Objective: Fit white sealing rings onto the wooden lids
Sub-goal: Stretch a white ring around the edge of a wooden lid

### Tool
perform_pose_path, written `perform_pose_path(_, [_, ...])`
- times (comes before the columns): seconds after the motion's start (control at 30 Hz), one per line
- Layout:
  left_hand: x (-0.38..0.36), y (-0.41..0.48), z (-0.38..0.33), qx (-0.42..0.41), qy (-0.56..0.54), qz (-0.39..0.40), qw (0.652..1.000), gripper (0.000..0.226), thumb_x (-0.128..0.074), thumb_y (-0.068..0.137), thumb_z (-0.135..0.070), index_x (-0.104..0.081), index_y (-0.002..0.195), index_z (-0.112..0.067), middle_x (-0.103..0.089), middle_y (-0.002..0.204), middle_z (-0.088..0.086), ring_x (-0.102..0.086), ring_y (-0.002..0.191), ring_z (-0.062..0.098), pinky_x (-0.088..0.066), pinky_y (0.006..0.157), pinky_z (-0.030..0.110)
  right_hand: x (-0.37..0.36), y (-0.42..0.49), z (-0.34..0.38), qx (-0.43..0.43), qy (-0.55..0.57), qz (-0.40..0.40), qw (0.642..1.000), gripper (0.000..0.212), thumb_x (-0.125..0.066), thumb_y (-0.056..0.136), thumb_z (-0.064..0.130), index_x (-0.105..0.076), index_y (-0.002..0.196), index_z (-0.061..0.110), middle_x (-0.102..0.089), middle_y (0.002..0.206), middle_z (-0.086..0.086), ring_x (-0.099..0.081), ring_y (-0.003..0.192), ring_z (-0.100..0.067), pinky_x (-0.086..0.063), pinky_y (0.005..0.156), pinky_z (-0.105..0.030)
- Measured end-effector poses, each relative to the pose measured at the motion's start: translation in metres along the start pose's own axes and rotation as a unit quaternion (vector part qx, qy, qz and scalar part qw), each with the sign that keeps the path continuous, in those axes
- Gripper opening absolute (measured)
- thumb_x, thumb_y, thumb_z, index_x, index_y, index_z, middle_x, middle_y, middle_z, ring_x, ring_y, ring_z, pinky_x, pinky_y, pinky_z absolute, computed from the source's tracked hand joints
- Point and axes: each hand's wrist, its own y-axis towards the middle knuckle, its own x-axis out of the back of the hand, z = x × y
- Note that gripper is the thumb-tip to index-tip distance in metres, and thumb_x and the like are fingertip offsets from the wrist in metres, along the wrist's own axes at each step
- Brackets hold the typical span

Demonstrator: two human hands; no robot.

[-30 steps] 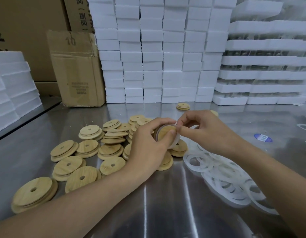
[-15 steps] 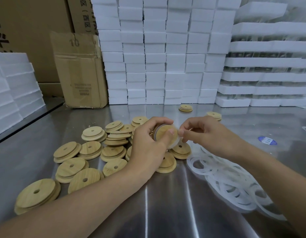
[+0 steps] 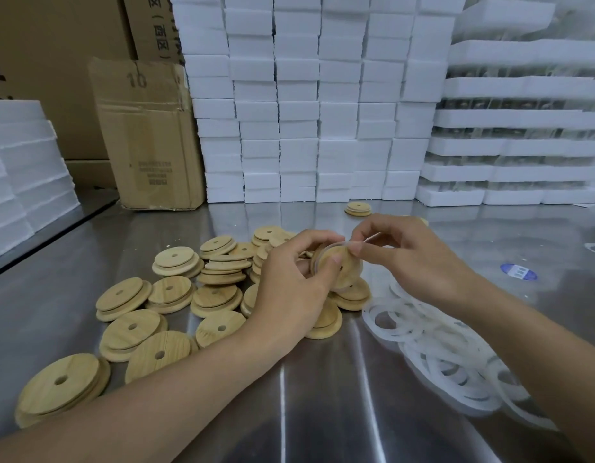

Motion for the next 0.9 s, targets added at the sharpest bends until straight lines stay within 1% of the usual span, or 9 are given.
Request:
perform_pose_path(0.1, [-0.002, 0.000, -0.002, 0.006, -0.011, 0.000, 1.000, 0.024, -0.074, 0.097, -0.003, -0.078, 0.107, -0.025, -0.081, 0.101, -0.006, -0.080, 0.084, 0.016, -0.062, 0.075, 0.023, 0.015, 0.002, -0.002, -0.044, 0.022, 0.016, 0.999, 0.012, -0.072, 0.098, 0.025, -0.076, 0.088, 0.020, -0.074, 0.096, -0.015, -0.061, 0.084, -0.027, -0.042, 0.082, -0.040])
perform_pose_path(0.23, [-0.002, 0.001, -0.001, 0.018, -0.024, -0.008, 1.000, 0.023, -0.073, 0.096, -0.001, -0.078, 0.108, -0.020, -0.079, 0.104, -0.003, -0.080, 0.083, 0.018, -0.060, 0.072, 0.020, 0.018, 0.001, -0.008, -0.083, 0.023, 0.046, 0.995, 0.013, -0.072, 0.097, 0.031, -0.078, 0.091, 0.021, -0.079, 0.097, -0.001, -0.070, 0.098, -0.018, -0.050, 0.096, -0.039])
perform_pose_path(0.37, [0.001, 0.001, -0.001, 0.018, -0.034, -0.026, 0.999, 0.021, -0.072, 0.097, -0.001, -0.078, 0.107, -0.018, -0.078, 0.104, -0.004, -0.079, 0.084, 0.014, -0.059, 0.070, 0.019, 0.014, 0.001, -0.009, -0.076, 0.036, 0.021, 0.996, 0.020, -0.066, 0.102, 0.032, -0.078, 0.092, 0.021, -0.080, 0.099, 0.005, -0.075, 0.096, -0.008, -0.052, 0.089, -0.034])
perform_pose_path(0.5, [0.001, 0.002, 0.000, 0.017, -0.044, -0.028, 0.998, 0.021, -0.071, 0.098, -0.001, -0.076, 0.106, -0.020, -0.077, 0.103, -0.005, -0.080, 0.084, 0.017, -0.059, 0.067, 0.019, 0.005, 0.000, -0.005, -0.051, 0.035, 0.015, 0.998, 0.012, -0.074, 0.097, 0.033, -0.075, 0.088, 0.025, -0.079, 0.091, 0.003, -0.075, 0.092, -0.012, -0.054, 0.085, -0.034])
perform_pose_path(0.57, [0.001, 0.002, 0.001, 0.016, -0.050, -0.028, 0.998, 0.021, -0.070, 0.098, -0.001, -0.075, 0.106, -0.020, -0.076, 0.102, -0.008, -0.080, 0.082, 0.017, -0.059, 0.066, 0.019, 0.002, 0.000, -0.005, -0.033, 0.039, 0.001, 0.999, 0.010, -0.077, 0.095, 0.031, -0.075, 0.087, 0.024, -0.079, 0.088, 0.001, -0.075, 0.089, -0.014, -0.053, 0.079, -0.026])
perform_pose_path(0.63, [0.001, 0.002, 0.002, 0.011, -0.048, -0.028, 0.998, 0.021, -0.070, 0.099, 0.000, -0.074, 0.105, -0.020, -0.076, 0.098, -0.010, -0.080, 0.080, 0.016, -0.060, 0.065, 0.021, -0.001, 0.000, -0.006, -0.016, 0.046, -0.017, 0.999, 0.009, -0.077, 0.094, 0.027, -0.075, 0.088, 0.022, -0.079, 0.087, 0.002, -0.075, 0.084, -0.012, -0.050, 0.073, -0.018])
perform_pose_path(0.73, [0.002, 0.002, 0.002, 0.008, -0.041, -0.024, 0.999, 0.022, -0.068, 0.100, 0.000, -0.073, 0.104, -0.021, -0.076, 0.089, -0.016, -0.079, 0.074, 0.014, -0.060, 0.064, 0.026, -0.008, -0.001, -0.008, 0.003, 0.064, -0.039, 0.997, 0.007, -0.076, 0.095, 0.020, -0.076, 0.100, 0.025, -0.078, 0.094, 0.005, -0.073, 0.086, -0.014, -0.052, 0.072, -0.018])
perform_pose_path(0.8, [0.002, 0.002, 0.002, 0.007, -0.036, -0.023, 0.999, 0.021, -0.068, 0.100, -0.001, -0.073, 0.104, -0.021, -0.077, 0.089, -0.015, -0.079, 0.074, 0.016, -0.061, 0.065, 0.035, -0.011, -0.001, -0.007, 0.028, 0.058, -0.032, 0.997, 0.018, -0.073, 0.097, 0.015, -0.077, 0.109, 0.028, -0.077, 0.100, 0.009, -0.071, 0.090, -0.008, -0.052, 0.074, -0.015])
perform_pose_path(0.9, [0.002, 0.002, 0.003, 0.008, -0.035, -0.029, 0.999, 0.021, -0.068, 0.100, -0.001, -0.073, 0.105, -0.021, -0.079, 0.091, -0.012, -0.080, 0.078, 0.021, -0.064, 0.072, 0.052, -0.012, -0.002, -0.006, 0.042, 0.045, -0.037, 0.997, 0.016, -0.074, 0.096, 0.013, -0.080, 0.104, 0.026, -0.078, 0.104, 0.013, -0.071, 0.095, -0.005, -0.052, 0.079, -0.013])
